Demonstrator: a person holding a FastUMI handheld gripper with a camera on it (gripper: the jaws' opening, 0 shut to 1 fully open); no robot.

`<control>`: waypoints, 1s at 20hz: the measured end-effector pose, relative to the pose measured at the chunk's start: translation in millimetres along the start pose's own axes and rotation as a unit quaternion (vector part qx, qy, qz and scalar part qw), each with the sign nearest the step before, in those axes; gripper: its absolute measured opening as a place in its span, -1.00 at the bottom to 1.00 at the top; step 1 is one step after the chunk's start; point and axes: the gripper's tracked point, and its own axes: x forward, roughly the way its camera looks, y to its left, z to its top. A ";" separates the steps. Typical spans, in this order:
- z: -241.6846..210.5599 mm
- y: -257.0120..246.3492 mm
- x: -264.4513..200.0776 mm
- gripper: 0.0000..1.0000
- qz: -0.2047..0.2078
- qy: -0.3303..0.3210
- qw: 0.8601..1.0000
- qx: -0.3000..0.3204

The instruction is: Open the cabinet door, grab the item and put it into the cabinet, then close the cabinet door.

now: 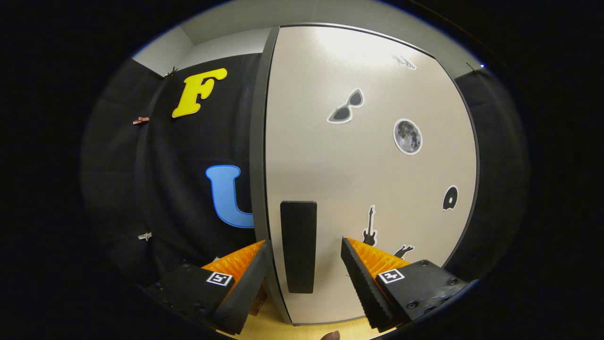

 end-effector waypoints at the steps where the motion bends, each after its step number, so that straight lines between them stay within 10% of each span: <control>1: -0.5 -1.6 5.3 0.84 -0.005 -0.001 1.000 0.002; 6: 4.6 7.0 3.5 -0.20 -0.007 -0.035 0.999 -0.023; 9: 4.2 6.3 5.8 -0.46 -0.002 -0.026 0.999 -0.022; 20: 3.1 6.6 -16.1 -0.59 0.029 0.011 0.999 -0.009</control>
